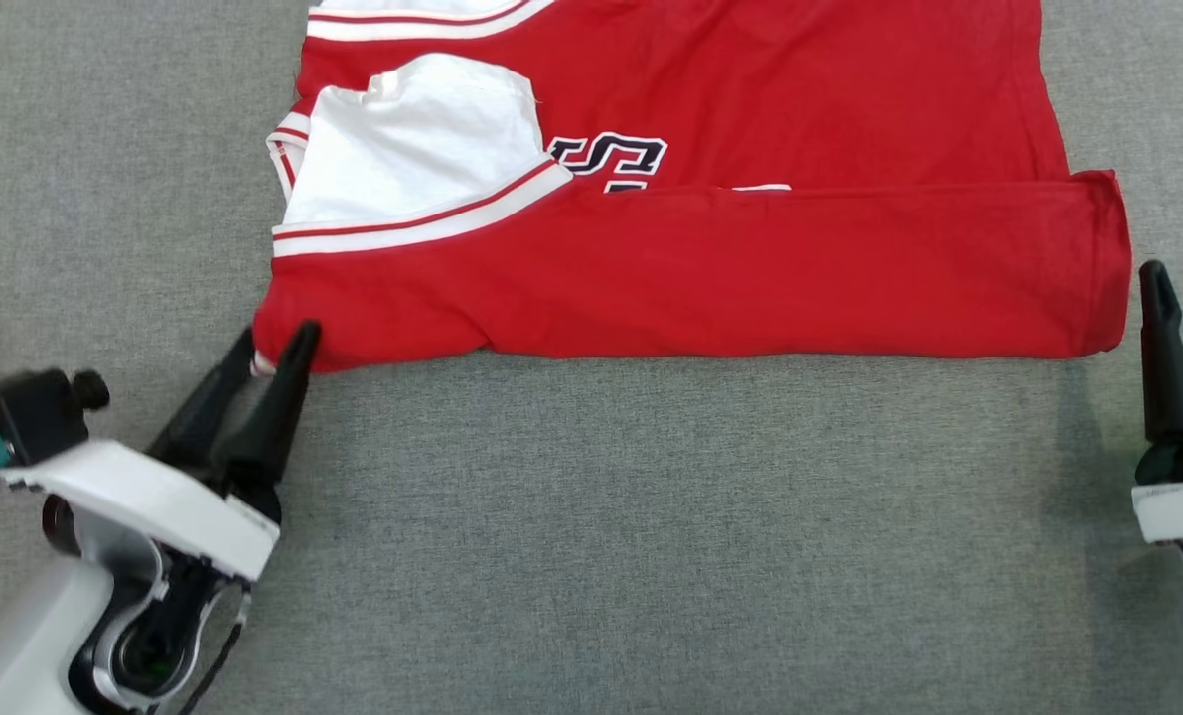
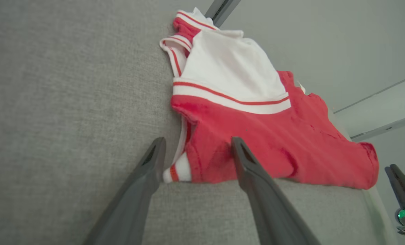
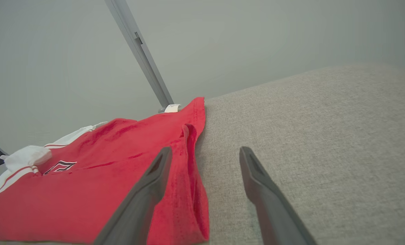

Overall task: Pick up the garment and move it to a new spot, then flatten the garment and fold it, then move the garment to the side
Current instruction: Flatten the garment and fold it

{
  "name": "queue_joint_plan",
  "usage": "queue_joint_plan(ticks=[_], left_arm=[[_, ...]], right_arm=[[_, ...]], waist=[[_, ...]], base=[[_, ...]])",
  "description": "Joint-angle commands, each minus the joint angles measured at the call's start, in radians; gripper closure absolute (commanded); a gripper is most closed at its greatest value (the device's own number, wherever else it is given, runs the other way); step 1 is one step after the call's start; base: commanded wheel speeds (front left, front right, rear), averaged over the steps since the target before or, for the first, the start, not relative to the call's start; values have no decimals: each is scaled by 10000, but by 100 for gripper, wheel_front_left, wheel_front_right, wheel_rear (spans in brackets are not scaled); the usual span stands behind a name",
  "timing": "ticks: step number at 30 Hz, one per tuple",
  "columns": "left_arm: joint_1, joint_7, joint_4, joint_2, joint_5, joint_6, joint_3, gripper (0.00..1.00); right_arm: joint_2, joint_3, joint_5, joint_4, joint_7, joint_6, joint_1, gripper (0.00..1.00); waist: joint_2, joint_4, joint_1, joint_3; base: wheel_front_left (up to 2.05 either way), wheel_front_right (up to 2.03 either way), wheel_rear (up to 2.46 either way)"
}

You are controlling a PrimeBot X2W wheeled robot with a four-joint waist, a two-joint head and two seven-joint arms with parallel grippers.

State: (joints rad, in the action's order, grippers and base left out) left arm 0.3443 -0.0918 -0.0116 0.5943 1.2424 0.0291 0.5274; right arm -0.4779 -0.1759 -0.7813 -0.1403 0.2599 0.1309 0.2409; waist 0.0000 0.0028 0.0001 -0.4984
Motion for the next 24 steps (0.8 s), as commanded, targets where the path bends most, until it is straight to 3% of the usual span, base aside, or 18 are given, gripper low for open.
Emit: queue_joint_plan(ticks=[1,6,10,12,13,14,15,24], left_arm=[[-196,-43,38,232,-166,258,-11,0],[-128,-117,-144,449,-815,753,176,0],[106,198,-244,469,-1038,667,468,0],[169,260,-212,503,-1123,610,554,52],[210,208,-203,535,-1210,623,560,63],[208,184,-200,539,-1219,633,566,89],[178,171,-193,534,-1191,631,551,100],[-232,105,10,754,-1097,413,566,100]], right_arm=[[130,75,92,148,70,-4,-236,0],[163,-221,105,212,65,-4,-463,0],[-7,-703,-52,77,62,-4,-246,0],[-85,-905,-124,-30,55,-4,-146,0],[-120,-1001,-150,-92,55,-4,-110,0],[-147,-1090,-190,-164,54,-4,-99,0],[-182,-1166,-221,-241,53,-4,-94,0],[-432,-1808,-938,-1000,-302,-4,122,0]], waist=[[0,-41,-1,29],[0,-110,-1,19],[0,-203,-1,25],[0,-234,-1,78],[0,-237,-1,121],[0,-234,-1,178],[0,-230,-1,232],[0,-140,-1,702]], base=[[0,0,0],[0,0,0],[0,0,0],[0,0,0],[0,0,0],[0,0,0],[0,0,0],[0,0,0]])
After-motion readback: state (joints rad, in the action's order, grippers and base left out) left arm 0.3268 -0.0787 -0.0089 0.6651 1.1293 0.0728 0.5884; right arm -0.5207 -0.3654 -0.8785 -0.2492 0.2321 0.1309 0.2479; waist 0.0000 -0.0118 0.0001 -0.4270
